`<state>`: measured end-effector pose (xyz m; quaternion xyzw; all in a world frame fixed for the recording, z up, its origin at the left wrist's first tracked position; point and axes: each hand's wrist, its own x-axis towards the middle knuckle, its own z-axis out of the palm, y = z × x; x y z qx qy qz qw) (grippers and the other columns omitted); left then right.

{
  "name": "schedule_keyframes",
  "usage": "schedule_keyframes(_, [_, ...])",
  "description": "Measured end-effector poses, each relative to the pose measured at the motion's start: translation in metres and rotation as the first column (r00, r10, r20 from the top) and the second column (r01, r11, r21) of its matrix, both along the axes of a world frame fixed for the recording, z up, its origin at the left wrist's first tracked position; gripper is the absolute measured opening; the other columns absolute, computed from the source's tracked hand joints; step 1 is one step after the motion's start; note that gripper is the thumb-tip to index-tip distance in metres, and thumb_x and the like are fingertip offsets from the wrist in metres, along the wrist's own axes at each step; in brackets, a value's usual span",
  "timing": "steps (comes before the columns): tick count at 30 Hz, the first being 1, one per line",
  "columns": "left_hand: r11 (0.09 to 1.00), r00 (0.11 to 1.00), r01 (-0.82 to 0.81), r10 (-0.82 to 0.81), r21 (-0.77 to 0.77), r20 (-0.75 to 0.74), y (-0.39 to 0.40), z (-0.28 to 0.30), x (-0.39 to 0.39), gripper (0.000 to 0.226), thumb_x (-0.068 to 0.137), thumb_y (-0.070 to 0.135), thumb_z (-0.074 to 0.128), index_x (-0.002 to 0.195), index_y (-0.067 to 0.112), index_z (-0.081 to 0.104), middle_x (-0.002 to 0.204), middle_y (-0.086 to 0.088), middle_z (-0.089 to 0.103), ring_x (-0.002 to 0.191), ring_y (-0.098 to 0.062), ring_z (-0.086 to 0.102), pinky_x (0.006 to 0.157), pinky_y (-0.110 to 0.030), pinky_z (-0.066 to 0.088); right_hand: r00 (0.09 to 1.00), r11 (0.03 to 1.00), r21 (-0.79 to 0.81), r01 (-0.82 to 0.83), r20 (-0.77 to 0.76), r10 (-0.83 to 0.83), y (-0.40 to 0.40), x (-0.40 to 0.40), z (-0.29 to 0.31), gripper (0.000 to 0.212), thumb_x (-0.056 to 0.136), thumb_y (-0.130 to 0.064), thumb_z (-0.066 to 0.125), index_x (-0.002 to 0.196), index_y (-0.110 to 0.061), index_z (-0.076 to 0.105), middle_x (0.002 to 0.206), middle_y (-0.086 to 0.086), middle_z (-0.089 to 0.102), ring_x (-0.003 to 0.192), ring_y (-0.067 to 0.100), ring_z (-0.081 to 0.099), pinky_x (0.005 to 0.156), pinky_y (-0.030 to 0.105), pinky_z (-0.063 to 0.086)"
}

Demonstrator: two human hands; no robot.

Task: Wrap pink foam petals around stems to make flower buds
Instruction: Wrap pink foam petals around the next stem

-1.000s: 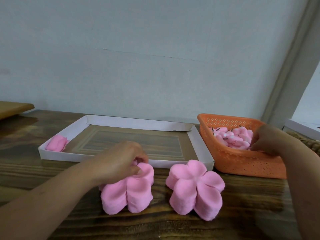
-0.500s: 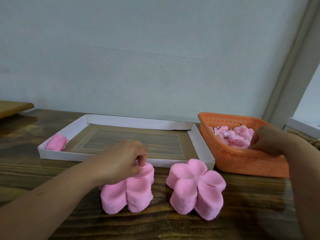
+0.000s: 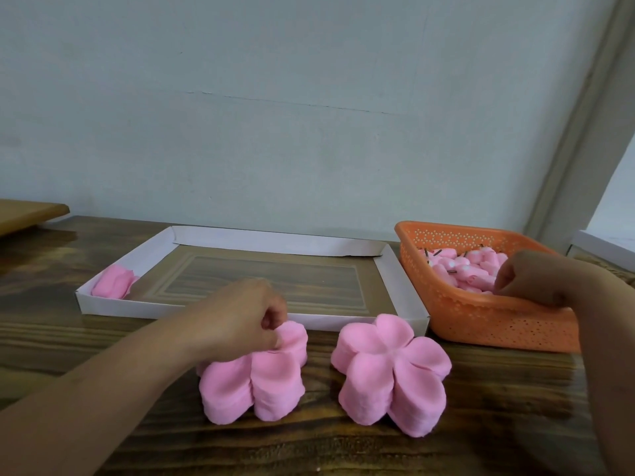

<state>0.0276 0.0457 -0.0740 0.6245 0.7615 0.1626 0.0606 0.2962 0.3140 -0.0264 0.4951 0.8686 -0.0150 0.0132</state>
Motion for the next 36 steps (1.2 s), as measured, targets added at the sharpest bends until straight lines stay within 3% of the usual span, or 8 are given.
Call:
schedule_keyframes(9, [0.942,0.977,-0.093,0.023,0.324,0.212,0.001,0.010,0.004,0.022,0.080,0.011,0.061,0.065,0.022,0.049,0.051,0.018,0.050,0.049,-0.001,0.040,0.050,-0.011,0.035,0.981,0.997,-0.005,-0.074,-0.183,0.072,0.002,0.002,0.005,0.024,0.080,-0.028,0.068,0.059,-0.016,0.069,0.062,0.007,0.067,0.058,0.019,0.058,0.059,0.032,0.045])
schedule_keyframes(13, [0.944,0.979,-0.061,-0.007,0.324,0.205,-0.001,0.010,0.005,0.020,0.084,0.012,0.059,0.070,0.020,0.048,0.054,0.013,0.048,0.051,-0.002,0.038,0.053,-0.012,0.035,0.982,0.999,0.009,-0.049,-0.183,0.050,0.004,0.001,0.000,0.021,0.083,-0.043,0.061,0.080,-0.023,0.063,0.081,0.002,0.067,0.073,0.015,0.062,0.070,0.032,0.049])
schedule_keyframes(16, [0.943,0.976,-0.045,-0.029,0.329,0.217,-0.002,0.014,0.005,0.017,0.087,0.011,0.057,0.073,0.011,0.047,0.062,0.003,0.046,0.053,-0.006,0.033,0.052,-0.019,0.031,0.980,0.997,0.080,-0.009,-0.199,0.025,0.008,-0.003,-0.001,0.016,0.086,-0.021,0.059,0.101,-0.017,0.063,0.104,0.008,0.065,0.087,0.022,0.060,0.079,0.035,0.048])
schedule_keyframes(20, [0.942,0.954,-0.067,-0.035,0.328,0.298,-0.003,0.020,0.007,0.022,0.092,0.013,0.052,0.073,0.002,0.047,0.062,0.004,0.044,0.052,-0.005,0.036,0.051,-0.017,0.033,0.928,0.985,0.168,0.033,-0.372,0.032,0.007,-0.005,0.003,0.010,0.080,-0.007,0.063,0.089,-0.006,0.068,0.088,0.016,0.068,0.078,0.029,0.059,0.071,0.036,0.047])
schedule_keyframes(26, [0.896,0.791,-0.302,0.046,0.325,0.610,0.001,0.021,0.012,0.018,0.094,0.014,0.050,0.078,0.005,0.055,0.052,0.010,0.057,0.044,0.001,0.050,0.046,-0.013,0.037,0.668,0.974,0.224,-0.027,-0.721,0.184,-0.015,-0.010,0.018,0.007,0.077,-0.014,0.074,0.083,-0.013,0.071,0.072,-0.003,0.067,0.064,0.009,0.058,0.060,0.022,0.040])
schedule_keyframes(30, [0.864,0.495,-0.451,0.034,0.224,0.868,0.004,0.021,0.016,0.019,0.095,0.013,0.050,0.077,0.011,0.055,0.053,0.002,0.054,0.046,-0.011,0.046,0.044,-0.017,0.037,0.332,0.972,0.091,-0.216,-0.929,0.161,-0.057,-0.034,0.029,0.014,0.072,-0.005,0.074,0.078,-0.017,0.070,0.072,0.000,0.069,0.062,0.005,0.060,0.071,0.029,0.048])
schedule_keyframes(33, [0.877,0.310,-0.451,-0.021,0.167,0.951,0.006,0.019,0.023,0.015,0.096,0.013,0.047,0.082,0.011,0.052,0.077,-0.012,0.044,0.068,-0.021,0.041,0.052,-0.023,0.035,0.173,0.863,-0.019,-0.504,-0.982,0.079,-0.101,-0.065,0.025,0.019,0.067,0.009,0.072,0.079,-0.006,0.068,0.078,0.010,0.070,0.072,0.018,0.064,0.075,0.030,0.051])
schedule_keyframes(36, [0.869,0.283,-0.459,-0.051,0.182,0.958,0.008,0.015,0.027,0.017,0.096,0.013,0.047,0.080,0.010,0.052,0.074,-0.012,0.042,0.064,-0.021,0.038,0.046,-0.020,0.037,0.131,0.736,-0.039,-0.676,-0.989,0.068,-0.138,-0.091,0.013,0.018,0.068,0.011,0.072,0.079,-0.002,0.067,0.080,0.012,0.069,0.075,0.019,0.064,0.074,0.026,0.052])
